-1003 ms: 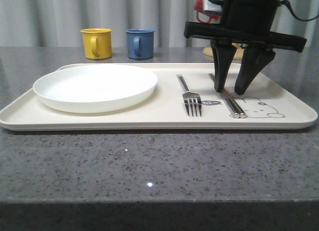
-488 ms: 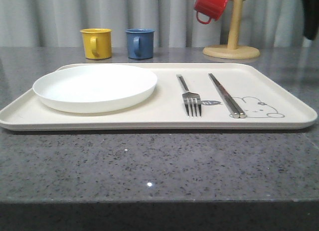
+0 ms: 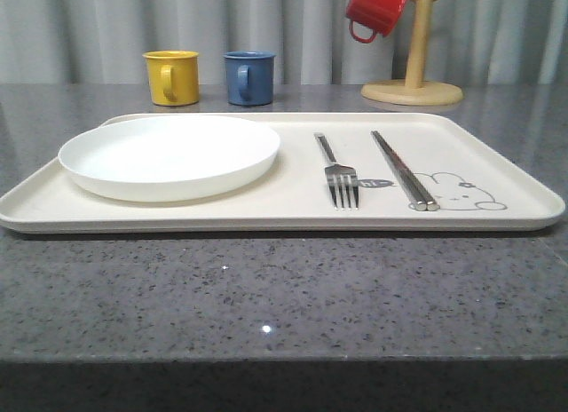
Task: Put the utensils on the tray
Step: 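Raise the right gripper and reach for the spoon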
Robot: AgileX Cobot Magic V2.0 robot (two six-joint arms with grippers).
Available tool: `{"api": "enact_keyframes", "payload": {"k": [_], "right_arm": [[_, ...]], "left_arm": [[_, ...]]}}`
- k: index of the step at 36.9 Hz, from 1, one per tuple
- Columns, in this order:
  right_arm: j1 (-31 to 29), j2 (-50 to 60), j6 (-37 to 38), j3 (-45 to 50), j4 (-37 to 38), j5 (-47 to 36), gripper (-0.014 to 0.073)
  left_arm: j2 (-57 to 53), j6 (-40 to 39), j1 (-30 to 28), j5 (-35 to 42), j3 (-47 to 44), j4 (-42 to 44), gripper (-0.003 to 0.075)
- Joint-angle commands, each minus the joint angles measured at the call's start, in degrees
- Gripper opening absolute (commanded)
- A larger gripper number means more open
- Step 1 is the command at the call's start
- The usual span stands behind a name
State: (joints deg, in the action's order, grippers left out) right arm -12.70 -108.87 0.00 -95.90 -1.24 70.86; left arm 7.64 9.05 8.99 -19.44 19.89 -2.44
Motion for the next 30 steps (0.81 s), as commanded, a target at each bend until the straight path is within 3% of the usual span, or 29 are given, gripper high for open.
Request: {"api": "enact_keyframes", "payload": {"k": [1,6,15,25,30], "right_arm": [[-0.38,1.25,-0.75,-1.75,-0.43,3.31,0.0361],[-0.38,-0.57,-0.75,-1.75,-0.43,3.28,0.0328],[-0.38,0.03,-0.75,-2.07,-0.43,4.56,0.0064],[0.48,8.13,1.42,-2.13,-2.65,5.59,0.0055],[6.00,13.14,2.17,-2.13,-5.31,5.59,0.0055]], "left_arm": [[0.70,-0.55,-0.24,4.59,1.63,-0.50,-0.0018],[0.70,-0.55,-0.24,4.59,1.63,-0.50,-0.0018],[0.70,-0.55,-0.24,4.59,1.63,-0.50,-0.0018],[0.70,-0.55,-0.24,4.59,1.63,-0.50,-0.0018],[0.70,-0.55,-0.24,4.59,1.63,-0.50,-0.0018]]}}
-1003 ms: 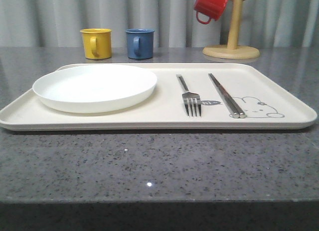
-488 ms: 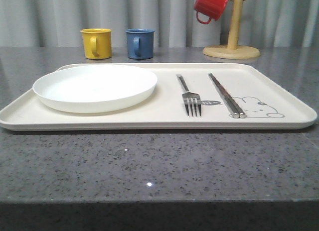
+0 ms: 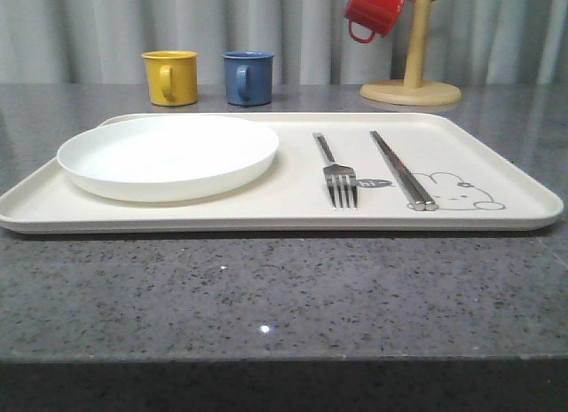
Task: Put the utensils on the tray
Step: 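Raise the right gripper and reach for the spoon, then grasp the spoon and lay it on the tray beside the chopsticks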
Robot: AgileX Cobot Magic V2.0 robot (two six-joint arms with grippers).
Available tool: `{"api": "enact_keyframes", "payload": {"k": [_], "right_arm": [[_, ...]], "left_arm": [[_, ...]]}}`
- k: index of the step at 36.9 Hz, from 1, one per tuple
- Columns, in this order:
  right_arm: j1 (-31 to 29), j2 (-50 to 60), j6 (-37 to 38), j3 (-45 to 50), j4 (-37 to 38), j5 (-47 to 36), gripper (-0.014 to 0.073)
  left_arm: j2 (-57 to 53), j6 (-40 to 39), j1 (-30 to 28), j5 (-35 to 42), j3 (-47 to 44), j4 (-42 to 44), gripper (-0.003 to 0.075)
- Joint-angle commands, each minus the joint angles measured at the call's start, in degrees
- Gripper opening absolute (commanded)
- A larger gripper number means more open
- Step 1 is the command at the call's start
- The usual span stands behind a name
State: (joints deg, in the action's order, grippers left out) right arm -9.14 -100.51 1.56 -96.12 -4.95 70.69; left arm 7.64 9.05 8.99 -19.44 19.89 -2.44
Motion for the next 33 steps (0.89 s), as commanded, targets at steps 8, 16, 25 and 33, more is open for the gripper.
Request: {"api": "enact_keyframes", "payload": {"k": [8,16,25,33], "right_arm": [[17.18,5.46,8.03,-0.87,-1.54,5.56,0.0055],[22.57,0.08,13.06,2.45,-1.65,2.53,0.0058],[22.57,-4.20,15.39,2.45,-1.59,2.41,0.0059],[22.57,-3.87,15.34,1.77,-1.59,2.23,0.0279]], "left_arm": [[0.70,-0.55,-0.24,4.59,1.63,-0.50,-0.0018],[0.70,-0.55,-0.24,4.59,1.63,-0.50,-0.0018],[0.70,-0.55,-0.24,4.59,1.63,-0.50,-0.0018],[0.70,-0.55,-0.24,4.59,1.63,-0.50,-0.0018]]}}
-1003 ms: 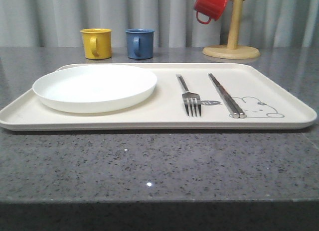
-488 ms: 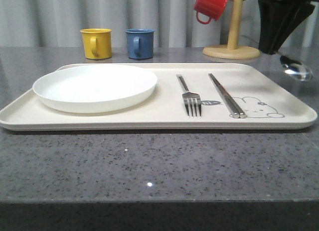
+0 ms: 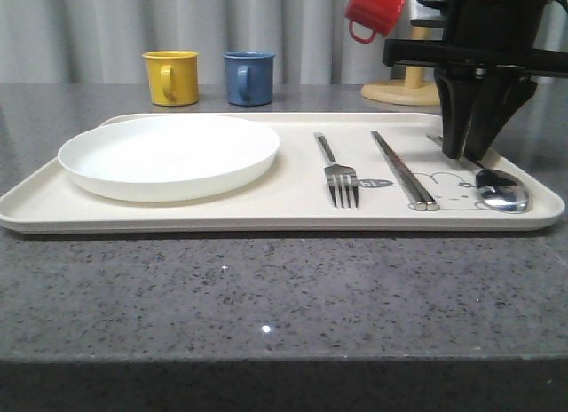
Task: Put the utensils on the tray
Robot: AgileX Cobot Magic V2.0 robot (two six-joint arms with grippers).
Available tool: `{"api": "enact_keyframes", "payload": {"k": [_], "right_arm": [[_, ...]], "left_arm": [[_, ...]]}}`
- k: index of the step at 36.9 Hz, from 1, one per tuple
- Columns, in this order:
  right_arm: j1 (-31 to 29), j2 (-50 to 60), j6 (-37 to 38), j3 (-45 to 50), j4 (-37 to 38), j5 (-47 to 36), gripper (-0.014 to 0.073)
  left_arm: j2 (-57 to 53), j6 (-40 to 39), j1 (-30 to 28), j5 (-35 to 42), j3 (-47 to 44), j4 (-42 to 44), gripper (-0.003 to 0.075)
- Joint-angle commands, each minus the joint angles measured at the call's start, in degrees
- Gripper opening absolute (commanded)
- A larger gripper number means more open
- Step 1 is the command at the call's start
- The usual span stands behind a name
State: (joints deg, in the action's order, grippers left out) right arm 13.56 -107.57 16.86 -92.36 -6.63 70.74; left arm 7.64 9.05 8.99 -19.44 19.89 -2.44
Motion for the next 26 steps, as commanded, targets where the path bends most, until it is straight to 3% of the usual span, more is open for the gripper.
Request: {"api": "enact_keyframes", "payload": {"k": [1,7,13,16,21,26], "right_arm": [[-0.13,3.72,-0.02,-2.52,0.10,2.18,0.0278],[-0.13,11.36,-4.12,-5.90,0.62,2.18,0.0260],[-0.13,21.20,-10.59,-5.84,3.82,3.74,-0.0040],[-0.13,26.59,-10.65,-3.56,5.97,2.66,-0.0068],[-0.13,38.97,-10.69,9.97,8.64,-8.15,-0.0067],[-0.13,54.36,-10.75,31.53,9.76,-24.07,-0.0067]], "left_arm": [[0.70,-0.55,-0.24,4.59,1.63,-0.50,-0.0018],[0.70,-0.55,-0.24,4.59,1.63,-0.50,-0.0018],[0.70,-0.55,-0.24,4.59,1.63,-0.50,-0.0018],[0.70,-0.55,-0.24,4.59,1.63,-0.50,-0.0018],[0.70,-0.55,-0.24,4.59,1.63,-0.50,-0.0018],[0.70,-0.55,-0.24,4.59,1.63,-0.50,-0.0018]]}}
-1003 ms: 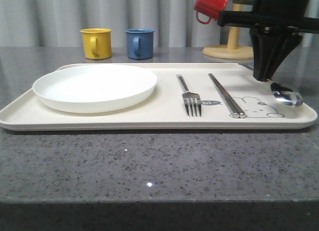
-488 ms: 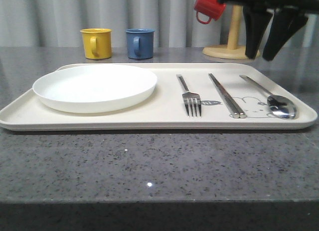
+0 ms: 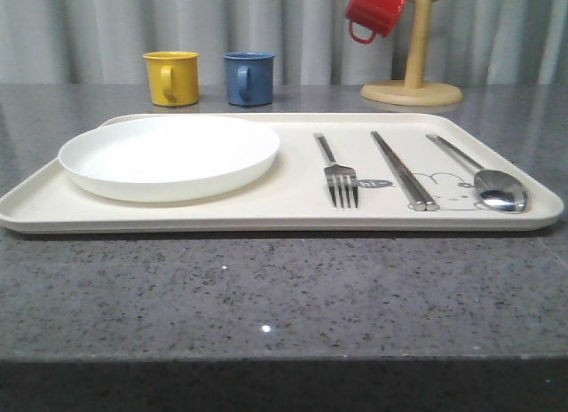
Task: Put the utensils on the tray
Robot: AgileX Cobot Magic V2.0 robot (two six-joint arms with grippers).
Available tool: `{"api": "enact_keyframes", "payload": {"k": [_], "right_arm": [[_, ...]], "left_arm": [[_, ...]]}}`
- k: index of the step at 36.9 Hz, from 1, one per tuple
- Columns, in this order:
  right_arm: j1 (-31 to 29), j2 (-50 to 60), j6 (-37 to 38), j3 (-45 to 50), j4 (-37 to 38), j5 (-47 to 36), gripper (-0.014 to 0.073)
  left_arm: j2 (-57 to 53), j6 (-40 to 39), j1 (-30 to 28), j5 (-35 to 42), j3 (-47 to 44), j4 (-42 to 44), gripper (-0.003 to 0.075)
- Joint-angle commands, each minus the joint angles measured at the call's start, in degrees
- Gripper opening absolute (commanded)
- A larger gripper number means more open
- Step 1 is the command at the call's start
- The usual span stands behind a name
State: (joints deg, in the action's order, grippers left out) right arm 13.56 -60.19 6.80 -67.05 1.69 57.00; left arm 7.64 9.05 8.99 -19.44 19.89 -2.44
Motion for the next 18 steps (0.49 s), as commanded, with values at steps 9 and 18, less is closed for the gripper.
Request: {"api": "enact_keyframes", "payload": {"k": [9,18], "right_arm": [[-0.13,35.57,-0.70,41.13,1.98,-36.02,-0.0067],[-0.13,49.76,-0.70,46.50,2.37,-42.97,-0.0067]], "left_arm": [[0.70,-0.55,-0.24,4.59,1.63,-0.50,-0.0018],[0.70,-0.55,-0.24,4.59,1.63,-0.50,-0.0018]]}}
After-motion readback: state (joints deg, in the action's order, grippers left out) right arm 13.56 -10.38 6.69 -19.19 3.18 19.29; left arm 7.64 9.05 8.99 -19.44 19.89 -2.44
